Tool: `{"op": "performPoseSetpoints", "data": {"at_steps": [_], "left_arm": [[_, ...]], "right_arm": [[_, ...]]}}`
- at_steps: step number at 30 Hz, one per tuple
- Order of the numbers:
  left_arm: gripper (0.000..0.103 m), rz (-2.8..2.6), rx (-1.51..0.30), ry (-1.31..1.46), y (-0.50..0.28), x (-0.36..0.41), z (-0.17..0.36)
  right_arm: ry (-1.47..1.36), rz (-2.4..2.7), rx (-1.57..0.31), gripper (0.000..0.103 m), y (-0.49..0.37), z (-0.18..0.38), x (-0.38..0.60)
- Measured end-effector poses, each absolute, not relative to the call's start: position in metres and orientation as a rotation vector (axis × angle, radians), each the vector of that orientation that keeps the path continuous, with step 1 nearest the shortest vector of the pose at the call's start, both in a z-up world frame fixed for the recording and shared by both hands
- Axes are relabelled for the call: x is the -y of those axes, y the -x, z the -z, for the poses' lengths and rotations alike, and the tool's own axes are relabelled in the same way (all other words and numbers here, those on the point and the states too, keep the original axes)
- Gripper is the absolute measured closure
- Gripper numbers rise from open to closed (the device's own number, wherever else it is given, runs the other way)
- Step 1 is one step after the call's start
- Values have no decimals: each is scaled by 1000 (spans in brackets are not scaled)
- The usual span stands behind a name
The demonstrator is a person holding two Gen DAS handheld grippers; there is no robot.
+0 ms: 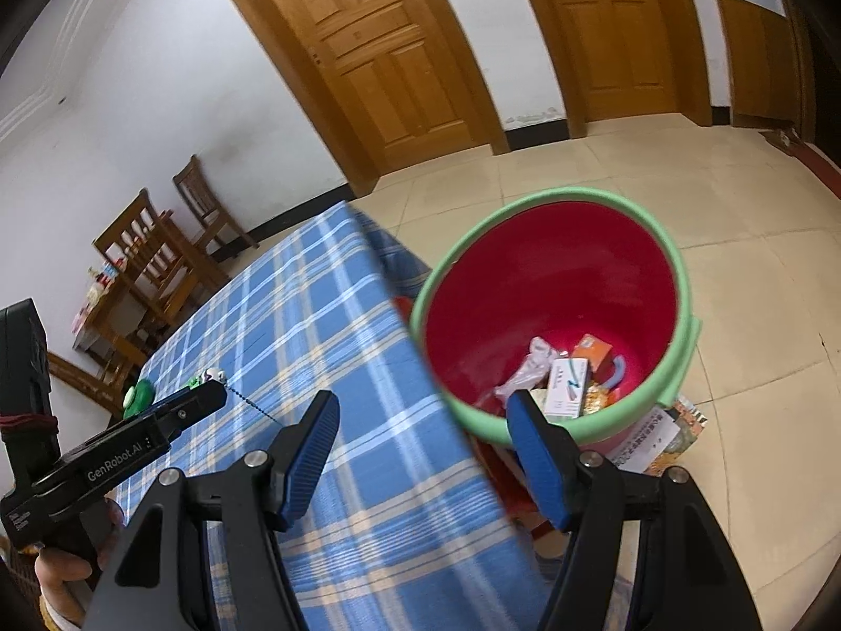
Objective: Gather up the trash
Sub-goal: 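Carry the green toy figure over the red bucket and open the left gripper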
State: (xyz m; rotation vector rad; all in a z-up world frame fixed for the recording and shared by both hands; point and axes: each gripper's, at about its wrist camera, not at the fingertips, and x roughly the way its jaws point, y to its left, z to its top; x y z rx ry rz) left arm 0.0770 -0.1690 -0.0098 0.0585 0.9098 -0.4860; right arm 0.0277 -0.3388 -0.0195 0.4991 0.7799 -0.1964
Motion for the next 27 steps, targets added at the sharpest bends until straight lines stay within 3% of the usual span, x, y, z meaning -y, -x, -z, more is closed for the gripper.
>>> {"op": "performPoseSetpoints", "data": {"at_steps": [24,27], "left_arm": [[59,669,-977,-198,-111,308,51],[53,669,-957,-208,-109,309,48]], "right_arm": [[-631,362,-773,34,2,44,431],[-636,362,-778,34,2,46,432]]}}
